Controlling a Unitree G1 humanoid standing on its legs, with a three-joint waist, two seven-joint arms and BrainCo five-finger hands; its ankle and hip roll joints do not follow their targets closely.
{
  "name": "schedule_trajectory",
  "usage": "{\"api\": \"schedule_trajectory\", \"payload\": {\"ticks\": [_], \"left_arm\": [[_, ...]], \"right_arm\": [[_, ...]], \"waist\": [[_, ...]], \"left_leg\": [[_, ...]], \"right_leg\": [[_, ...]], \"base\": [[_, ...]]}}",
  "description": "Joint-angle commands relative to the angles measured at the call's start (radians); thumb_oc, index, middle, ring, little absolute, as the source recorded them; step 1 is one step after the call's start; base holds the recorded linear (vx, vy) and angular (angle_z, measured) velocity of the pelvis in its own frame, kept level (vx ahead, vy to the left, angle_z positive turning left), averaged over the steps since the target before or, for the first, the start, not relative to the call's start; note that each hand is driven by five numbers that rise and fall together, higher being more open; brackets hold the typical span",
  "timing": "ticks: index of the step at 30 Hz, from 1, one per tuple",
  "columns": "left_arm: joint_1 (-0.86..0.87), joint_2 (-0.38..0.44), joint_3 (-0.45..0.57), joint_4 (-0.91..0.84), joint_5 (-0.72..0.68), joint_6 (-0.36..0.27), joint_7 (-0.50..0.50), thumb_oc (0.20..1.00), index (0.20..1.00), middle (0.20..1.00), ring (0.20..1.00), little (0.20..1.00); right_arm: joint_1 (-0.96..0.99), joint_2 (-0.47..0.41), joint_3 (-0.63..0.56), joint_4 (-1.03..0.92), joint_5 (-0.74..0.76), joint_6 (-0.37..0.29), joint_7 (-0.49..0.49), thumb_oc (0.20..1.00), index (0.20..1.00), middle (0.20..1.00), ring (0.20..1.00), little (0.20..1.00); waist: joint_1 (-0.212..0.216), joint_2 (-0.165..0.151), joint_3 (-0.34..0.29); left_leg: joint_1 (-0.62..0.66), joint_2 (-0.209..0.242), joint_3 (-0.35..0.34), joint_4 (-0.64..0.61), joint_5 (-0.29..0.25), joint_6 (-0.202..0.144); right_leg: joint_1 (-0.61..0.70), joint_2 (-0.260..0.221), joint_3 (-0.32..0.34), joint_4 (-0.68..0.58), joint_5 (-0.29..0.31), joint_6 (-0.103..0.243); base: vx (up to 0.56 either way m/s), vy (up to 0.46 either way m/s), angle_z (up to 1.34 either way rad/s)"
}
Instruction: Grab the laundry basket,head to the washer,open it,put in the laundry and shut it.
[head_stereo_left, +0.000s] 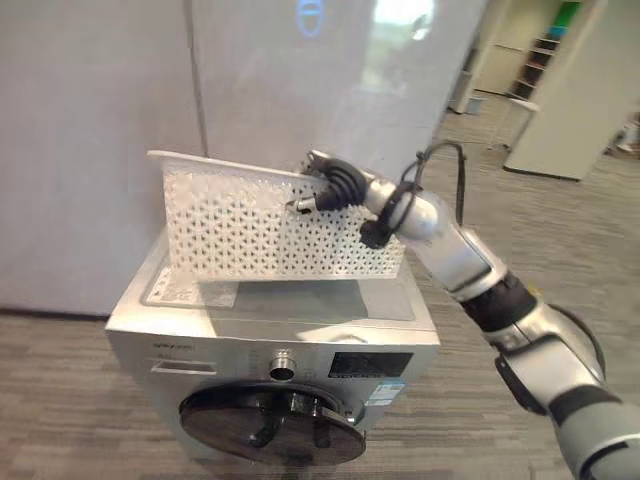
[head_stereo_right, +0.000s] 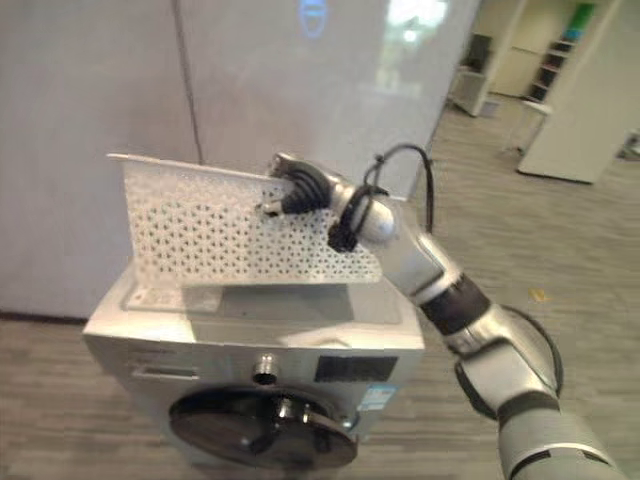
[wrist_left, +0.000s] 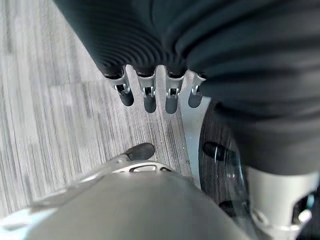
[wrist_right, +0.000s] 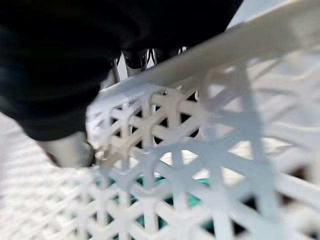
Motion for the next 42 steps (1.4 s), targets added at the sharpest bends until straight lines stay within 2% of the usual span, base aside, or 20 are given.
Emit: {"api": "schedule_trajectory", "payload": {"ticks": [1, 12, 17, 18, 19, 20, 26, 33, 39, 42], "left_arm": [[-0.072, -0.043, -0.034, 0.085, 0.043, -0.008, -0.006, 1.0, 1.0, 1.0, 1.0, 1.0], [-0.074, -0.057, -0.033, 0.071, 0.091, 0.009, -0.019, 1.0, 1.0, 1.0, 1.0, 1.0], [-0.046, -0.045, -0.022, 0.088, 0.121, 0.014, -0.024, 1.0, 1.0, 1.0, 1.0, 1.0], [0.025, -0.053, -0.013, 0.119, 0.16, -0.005, -0.032, 1.0, 1.0, 1.0, 1.0, 1.0], [-0.024, -0.026, -0.017, 0.047, 0.121, 0.026, -0.058, 1.0, 1.0, 1.0, 1.0, 1.0], [-0.036, -0.012, -0.014, 0.055, 0.119, 0.006, -0.022, 1.0, 1.0, 1.0, 1.0, 1.0], [-0.043, -0.035, -0.006, 0.097, 0.12, 0.015, -0.017, 1.0, 1.0, 1.0, 1.0, 1.0], [-0.038, -0.027, 0.006, 0.086, 0.124, 0.003, -0.014, 1.0, 1.0, 1.0, 1.0, 1.0], [-0.043, -0.03, 0.028, 0.089, 0.123, 0.002, -0.006, 1.0, 1.0, 1.0, 1.0, 1.0], [-0.039, -0.029, 0.045, 0.098, 0.13, -0.004, -0.005, 1.0, 1.0, 1.0, 1.0, 1.0]], "right_arm": [[-0.056, -0.023, -0.081, 0.121, -0.135, 0.005, -0.035, 0.2, 0.2, 0.2, 0.2, 0.2], [0.169, 0.057, -0.12, 0.064, -0.339, 0.015, 0.007, 0.2, 0.2, 0.2, 0.2, 0.2], [0.176, 0.098, -0.107, 0.077, -0.362, 0.014, 0.003, 0.2, 0.2, 0.2, 0.2, 0.2], [0.184, 0.113, -0.101, 0.133, -0.355, 0.006, -0.017, 0.2, 0.2, 0.2, 0.2, 0.2], [0.161, 0.098, -0.1, 0.124, -0.368, 0.02, 0.001, 0.2, 0.2, 0.2, 0.2, 0.2], [0.145, 0.104, -0.093, 0.132, -0.382, 0.018, -0.006, 0.2, 0.2, 0.2, 0.2, 0.2], [0.121, 0.134, -0.088, 0.079, -0.332, -0.002, -0.021, 0.2, 0.2, 0.2, 0.2, 0.2], [0.125, 0.137, -0.089, 0.019, -0.306, -0.023, -0.017, 0.2, 0.2, 0.2, 0.2, 0.2], [0.176, 0.117, -0.104, -0.071, -0.278, -0.052, 0.005, 0.2, 0.2, 0.2, 0.2, 0.2], [0.189, 0.088, -0.119, -0.143, -0.208, -0.084, 0.017, 0.2, 0.2, 0.2, 0.2, 0.2]], "waist": [[0.029, -0.041, -0.005], [0.056, -0.033, 0.019], [0.078, -0.04, 0.022], [0.091, -0.05, 0.029], [0.099, -0.037, 0.03], [0.103, -0.039, 0.032], [0.112, -0.06, 0.025], [0.12, -0.069, 0.023], [0.113, -0.073, 0.02], [0.104, -0.072, 0.018]], "left_leg": [[0.045, -0.037, -0.058, 0.011, -0.074, 0.001], [0.023, -0.047, -0.103, 0.011, -0.07, 0.004], [0.013, -0.052, -0.122, 0.011, -0.068, 0.004], [0.012, -0.051, -0.126, 0.011, -0.063, 0.003], [0.005, -0.057, -0.134, 0.011, -0.065, 0.007], [0.002, -0.057, -0.137, 0.011, -0.064, 0.007], [-0.002, -0.057, -0.141, 0.011, -0.06, 0.003], [-0.003, -0.055, -0.143, 0.011, -0.06, 0.001], [0.0, -0.053, -0.14, 0.011, -0.061, 0.0], [0.001, -0.052, -0.137, 0.011, -0.061, -0.002]], "right_leg": [[-0.029, -0.019, 0.048, -0.025, 0.133, 0.078], [-0.032, -0.028, 0.009, -0.027, 0.132, 0.076], [-0.028, -0.031, -0.01, -0.029, 0.13, 0.075], [-0.029, -0.03, -0.014, -0.027, 0.13, 0.073], [-0.032, -0.034, -0.025, -0.029, 0.133, 0.075], [-0.031, -0.034, -0.026, -0.03, 0.133, 0.075], [-0.034, -0.032, -0.033, -0.029, 0.131, 0.074], [-0.034, -0.03, -0.041, -0.026, 0.13, 0.073], [-0.032, -0.028, -0.04, -0.025, 0.126, 0.071], [-0.033, -0.027, -0.039, -0.023, 0.124, 0.071]], "base": [[0.01, 0.006, -0.17], [0.0, -0.001, 0.09], [0.02, -0.001, 0.17], [0.0, 0.023, 0.1], [-0.01, 0.02, 0.1], [-0.02, 0.027, 0.21], [0.0, -0.003, 0.1], [0.0, 0.001, 0.01], [0.0, 0.0, 0.01], [0.0, 0.0, 0.0]]}}
